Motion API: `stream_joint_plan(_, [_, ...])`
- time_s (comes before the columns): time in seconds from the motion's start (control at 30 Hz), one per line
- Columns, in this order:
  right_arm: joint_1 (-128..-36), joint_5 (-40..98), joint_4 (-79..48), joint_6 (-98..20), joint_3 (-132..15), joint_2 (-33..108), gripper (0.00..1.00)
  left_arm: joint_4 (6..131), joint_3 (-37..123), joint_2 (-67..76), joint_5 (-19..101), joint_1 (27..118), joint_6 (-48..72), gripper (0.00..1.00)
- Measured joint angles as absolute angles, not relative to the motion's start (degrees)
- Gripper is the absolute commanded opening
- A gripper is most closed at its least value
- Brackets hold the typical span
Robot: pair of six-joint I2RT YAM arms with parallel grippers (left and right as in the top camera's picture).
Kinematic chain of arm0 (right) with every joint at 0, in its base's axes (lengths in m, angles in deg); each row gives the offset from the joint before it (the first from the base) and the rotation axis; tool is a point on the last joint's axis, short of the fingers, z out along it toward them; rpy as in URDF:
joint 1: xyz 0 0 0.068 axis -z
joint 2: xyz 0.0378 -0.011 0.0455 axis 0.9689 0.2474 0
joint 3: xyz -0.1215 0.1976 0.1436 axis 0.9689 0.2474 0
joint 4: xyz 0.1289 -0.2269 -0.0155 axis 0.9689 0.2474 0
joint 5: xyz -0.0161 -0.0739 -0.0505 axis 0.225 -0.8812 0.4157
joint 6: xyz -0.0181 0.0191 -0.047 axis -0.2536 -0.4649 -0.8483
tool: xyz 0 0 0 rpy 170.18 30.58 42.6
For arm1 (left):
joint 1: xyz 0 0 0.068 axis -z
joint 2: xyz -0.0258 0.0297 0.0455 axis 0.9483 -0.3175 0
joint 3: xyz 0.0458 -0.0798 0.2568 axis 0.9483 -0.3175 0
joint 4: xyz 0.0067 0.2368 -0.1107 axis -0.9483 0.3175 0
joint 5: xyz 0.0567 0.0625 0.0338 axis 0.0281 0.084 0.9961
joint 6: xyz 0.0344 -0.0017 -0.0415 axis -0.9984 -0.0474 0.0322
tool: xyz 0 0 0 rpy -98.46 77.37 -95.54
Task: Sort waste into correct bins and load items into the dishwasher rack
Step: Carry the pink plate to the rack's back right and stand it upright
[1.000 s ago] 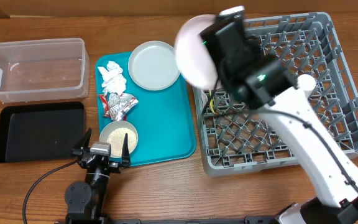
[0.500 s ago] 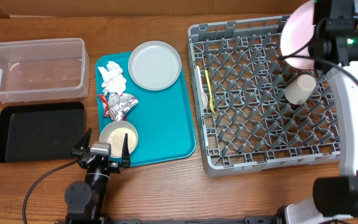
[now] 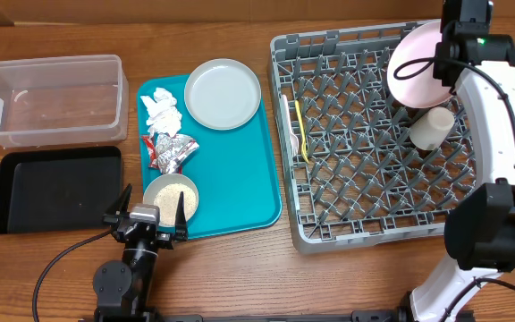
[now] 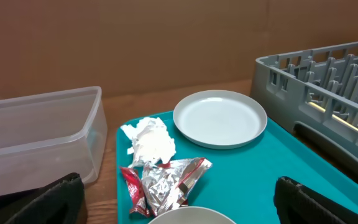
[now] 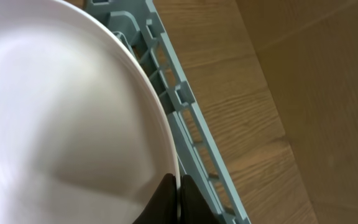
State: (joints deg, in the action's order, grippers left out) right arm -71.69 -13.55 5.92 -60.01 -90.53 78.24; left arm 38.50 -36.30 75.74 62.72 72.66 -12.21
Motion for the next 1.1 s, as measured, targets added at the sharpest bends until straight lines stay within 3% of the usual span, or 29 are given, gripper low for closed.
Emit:
stream_joint_plan(0.63, [-71.71, -18.01, 4.3, -64.93, -90.53, 78.26, 0.04, 38.5, -36.3, 75.74, 62.74, 72.66, -12.23, 1.0])
stream_joint_plan(0.7, [-71.95, -18.03, 4.37, -64.97, -90.53, 78.26, 0.18, 38.5, -36.3, 75.74, 62.74, 72.66, -12.23, 1.0])
stream_joint_plan(0.77, [-72.39, -18.08, 4.37, -65.04, -90.53, 78.26, 0.4, 38.5, -36.3, 75.74, 62.72, 72.66, -12.21, 1.0])
stream_joint_plan(0.83, [-73.35, -17.99, 4.41, -65.36, -90.53, 78.26, 0.46, 38.5, -36.3, 75.74, 62.72, 72.66, -12.21, 1.0])
stream_joint_plan(1.0, [-75.38, -18.75, 4.1, -64.69, -90.53, 78.24, 0.45, 38.5, -36.3, 75.74, 62.74, 72.66, -12.23, 1.0])
stream_joint_plan(1.1, [-75.62, -18.14, 4.91, -63.13, -90.53, 78.22, 0.16, 38.5, -36.3, 75.74, 62.74, 72.66, -12.21, 1.0])
